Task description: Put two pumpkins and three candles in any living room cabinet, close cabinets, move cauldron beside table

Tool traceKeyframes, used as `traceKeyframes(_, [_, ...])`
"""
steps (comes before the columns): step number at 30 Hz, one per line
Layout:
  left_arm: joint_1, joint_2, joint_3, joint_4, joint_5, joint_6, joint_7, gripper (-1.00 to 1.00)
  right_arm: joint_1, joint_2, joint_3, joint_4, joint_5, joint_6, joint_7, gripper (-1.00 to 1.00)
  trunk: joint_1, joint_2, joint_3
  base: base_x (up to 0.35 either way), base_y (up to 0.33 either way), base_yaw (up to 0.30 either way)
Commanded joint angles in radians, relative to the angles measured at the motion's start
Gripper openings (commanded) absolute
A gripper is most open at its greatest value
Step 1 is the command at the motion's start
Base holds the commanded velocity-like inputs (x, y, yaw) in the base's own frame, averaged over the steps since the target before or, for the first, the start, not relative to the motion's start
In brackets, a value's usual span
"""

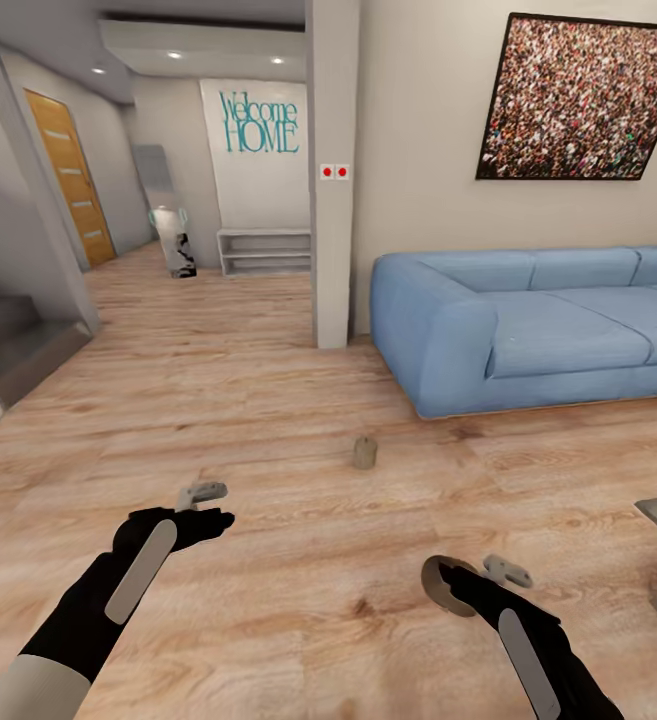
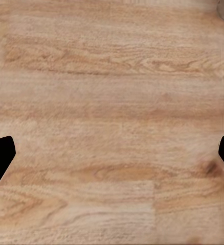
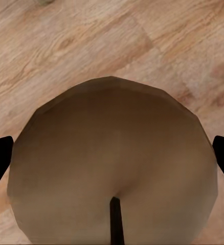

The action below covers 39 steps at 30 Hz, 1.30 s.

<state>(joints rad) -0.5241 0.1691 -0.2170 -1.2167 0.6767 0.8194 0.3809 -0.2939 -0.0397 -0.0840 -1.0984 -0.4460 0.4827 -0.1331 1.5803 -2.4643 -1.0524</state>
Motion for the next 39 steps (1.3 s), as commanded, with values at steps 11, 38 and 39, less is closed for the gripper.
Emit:
traceKeyframes(11, [0.0, 0.001, -0.002, -0.001, 0.01, 0.001, 0.01, 1.0, -0.001, 0.001, 0.002, -0.002, -0.004, -0.011, -0.009, -1.0, 0.0, 0.0, -0.001, 0.337, 0.0, -0.041])
traceKeyframes(38, [0.0, 0.001, -0.002, -0.001, 0.01, 0.001, 0.01, 1.0, -0.001, 0.001, 0.002, -0.001, -0.013, -0.029, -0.008, -1.0, 0.0, 0.0, 0.002, 0.337, 0.0, -0.153])
traceKeyframes(39, [0.0, 0.001, -0.002, -0.001, 0.01, 0.001, 0.01, 1.0, -0.001, 0.001, 0.002, -0.002, -0.012, -0.029, -0.008, -1.0, 0.0, 0.0, 0.002, 0.337, 0.0, -0.145])
